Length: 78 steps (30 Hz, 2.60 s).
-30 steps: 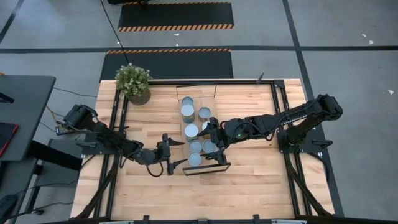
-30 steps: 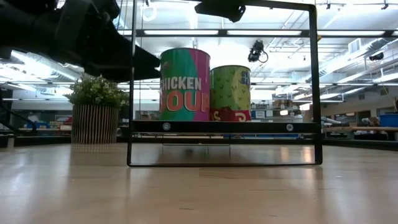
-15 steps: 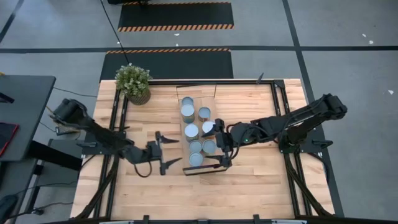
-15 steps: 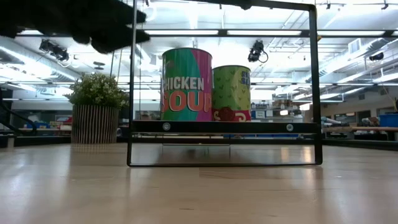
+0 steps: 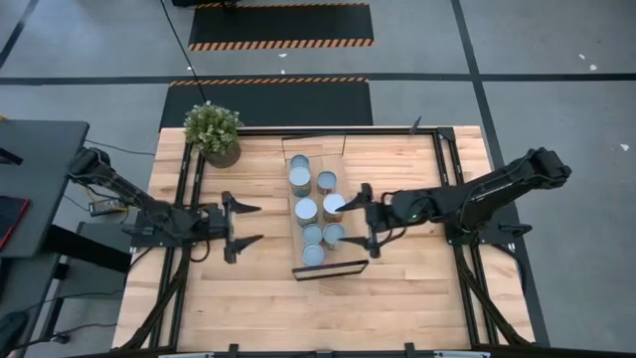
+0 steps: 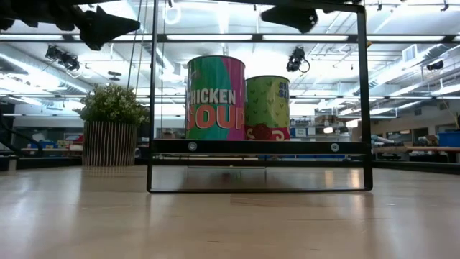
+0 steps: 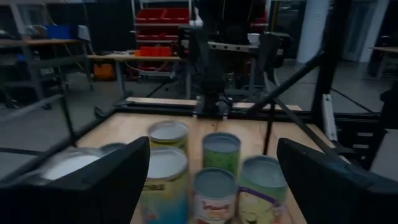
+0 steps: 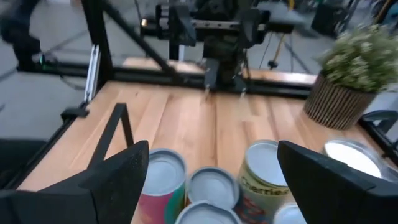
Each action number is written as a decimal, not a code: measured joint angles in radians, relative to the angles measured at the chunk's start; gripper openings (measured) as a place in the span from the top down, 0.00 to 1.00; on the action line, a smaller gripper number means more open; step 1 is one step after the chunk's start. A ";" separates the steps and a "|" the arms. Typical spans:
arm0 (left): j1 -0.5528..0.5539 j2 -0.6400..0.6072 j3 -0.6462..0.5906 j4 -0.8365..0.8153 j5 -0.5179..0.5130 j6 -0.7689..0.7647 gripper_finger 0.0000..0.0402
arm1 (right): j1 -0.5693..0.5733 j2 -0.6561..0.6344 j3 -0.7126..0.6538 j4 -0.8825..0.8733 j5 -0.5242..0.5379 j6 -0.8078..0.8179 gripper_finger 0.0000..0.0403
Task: Pick and place cans onto a shelf
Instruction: Return to Home Position
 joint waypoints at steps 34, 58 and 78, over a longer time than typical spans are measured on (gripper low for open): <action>0.099 -0.542 -0.142 -0.169 0.030 0.202 0.24 | -0.227 -0.862 -0.715 0.291 0.040 0.053 0.10; 0.279 -0.612 -0.257 -0.128 0.027 0.229 0.74 | -0.653 -1.017 -0.819 0.214 -0.239 0.178 0.10; 0.281 -0.612 -0.257 -0.126 0.025 0.306 0.86 | -0.676 -1.016 -0.823 0.222 -0.030 0.234 0.10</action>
